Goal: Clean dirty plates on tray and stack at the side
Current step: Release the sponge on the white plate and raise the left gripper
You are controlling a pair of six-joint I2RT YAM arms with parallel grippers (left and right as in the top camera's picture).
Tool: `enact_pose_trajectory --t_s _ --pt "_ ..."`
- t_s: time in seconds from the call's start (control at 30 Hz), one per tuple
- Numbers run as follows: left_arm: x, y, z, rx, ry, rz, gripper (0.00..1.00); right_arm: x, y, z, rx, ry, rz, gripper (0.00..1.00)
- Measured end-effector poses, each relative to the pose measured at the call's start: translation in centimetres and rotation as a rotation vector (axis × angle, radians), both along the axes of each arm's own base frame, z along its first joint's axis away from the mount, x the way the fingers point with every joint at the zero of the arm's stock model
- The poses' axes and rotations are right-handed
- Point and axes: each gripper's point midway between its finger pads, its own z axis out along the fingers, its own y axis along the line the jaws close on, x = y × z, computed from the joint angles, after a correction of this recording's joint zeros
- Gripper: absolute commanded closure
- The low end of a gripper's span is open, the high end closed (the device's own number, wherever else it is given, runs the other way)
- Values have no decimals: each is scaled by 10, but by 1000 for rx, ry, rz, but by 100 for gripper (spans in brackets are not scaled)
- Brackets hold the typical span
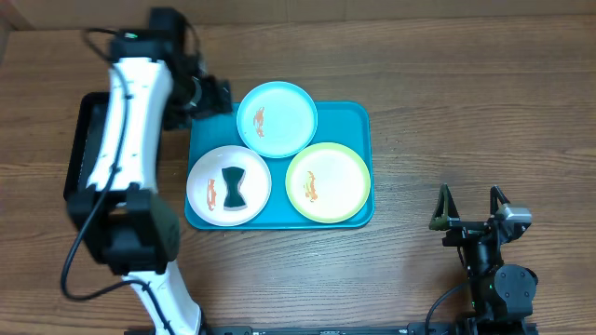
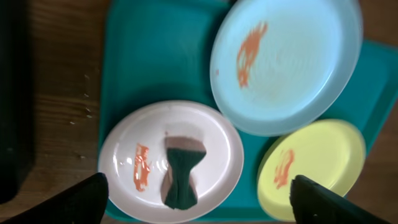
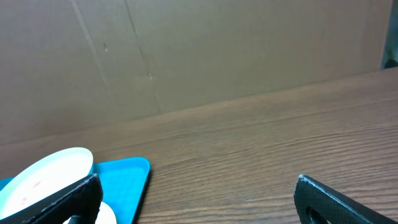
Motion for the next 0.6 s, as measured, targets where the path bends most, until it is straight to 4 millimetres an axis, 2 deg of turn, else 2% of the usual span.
enact_pose_trajectory --t_s 0.07,0.13,0.17,0.27,0.37,0.47,0.53,0.6 --pt "8 20 23 -7 -69 98 0 0 -4 2 0 -6 -22 0" --pt "7 43 41 -14 -105 199 0 0 -5 6 8 -24 -28 0" --pt "3 55 46 -15 -107 247 0 0 -3 10 21 -41 -19 0" --pt "-4 68 47 -18 -89 309 0 -1 11 28 85 -111 65 0" --pt "-8 68 46 -22 -68 321 0 -10 21 70 119 -277 139 0" --pt "-9 67 45 -23 -59 328 0 -43 28 139 118 -583 209 0" --pt "-9 67 45 -25 -59 333 0 -55 28 160 118 -660 216 0" --pt "-9 67 45 -25 -59 333 0 -57 28 172 105 -650 212 0"
